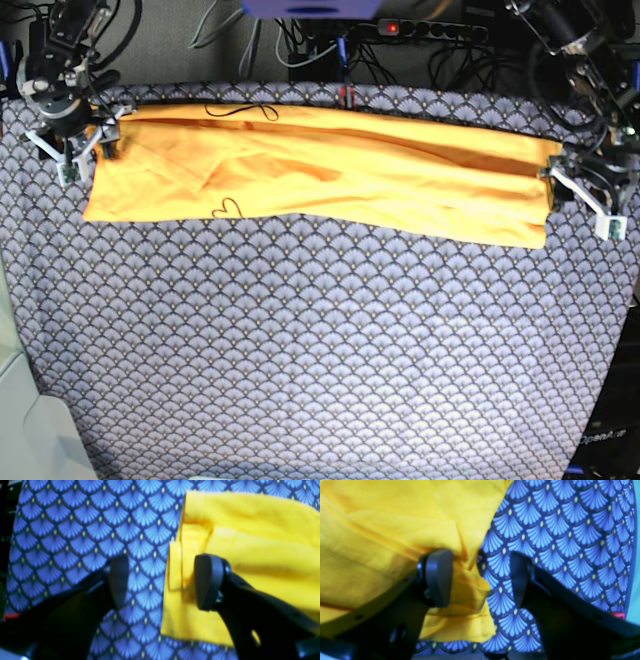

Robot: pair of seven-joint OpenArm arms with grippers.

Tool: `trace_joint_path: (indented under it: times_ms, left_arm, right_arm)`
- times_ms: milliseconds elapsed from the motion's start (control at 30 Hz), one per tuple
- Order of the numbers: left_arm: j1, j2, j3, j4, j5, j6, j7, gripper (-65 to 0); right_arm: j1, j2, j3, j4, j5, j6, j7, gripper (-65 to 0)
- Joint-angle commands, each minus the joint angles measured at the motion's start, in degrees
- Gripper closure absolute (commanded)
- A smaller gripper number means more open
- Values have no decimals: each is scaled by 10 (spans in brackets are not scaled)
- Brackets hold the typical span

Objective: Fold the T-shirt properly
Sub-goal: 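Regrasp the folded strip's end with the left gripper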

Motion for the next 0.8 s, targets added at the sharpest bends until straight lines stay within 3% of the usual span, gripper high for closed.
trace_joint_path:
  times_ms: [0, 433, 767]
  left_arm:
    - [-8, -8, 0, -1, -8, 1, -10, -402]
    - [-23, -7, 2, -31, -10, 1, -9, -402]
    - [-21, -7, 4, -34, -45, 1, -8, -402]
  right_arm:
    - [-1, 7, 2, 8, 0, -3, 9, -373]
    - [-1, 8, 1, 8, 0, -3, 9, -373]
    - [0, 8, 1, 8, 0, -3, 9, -373]
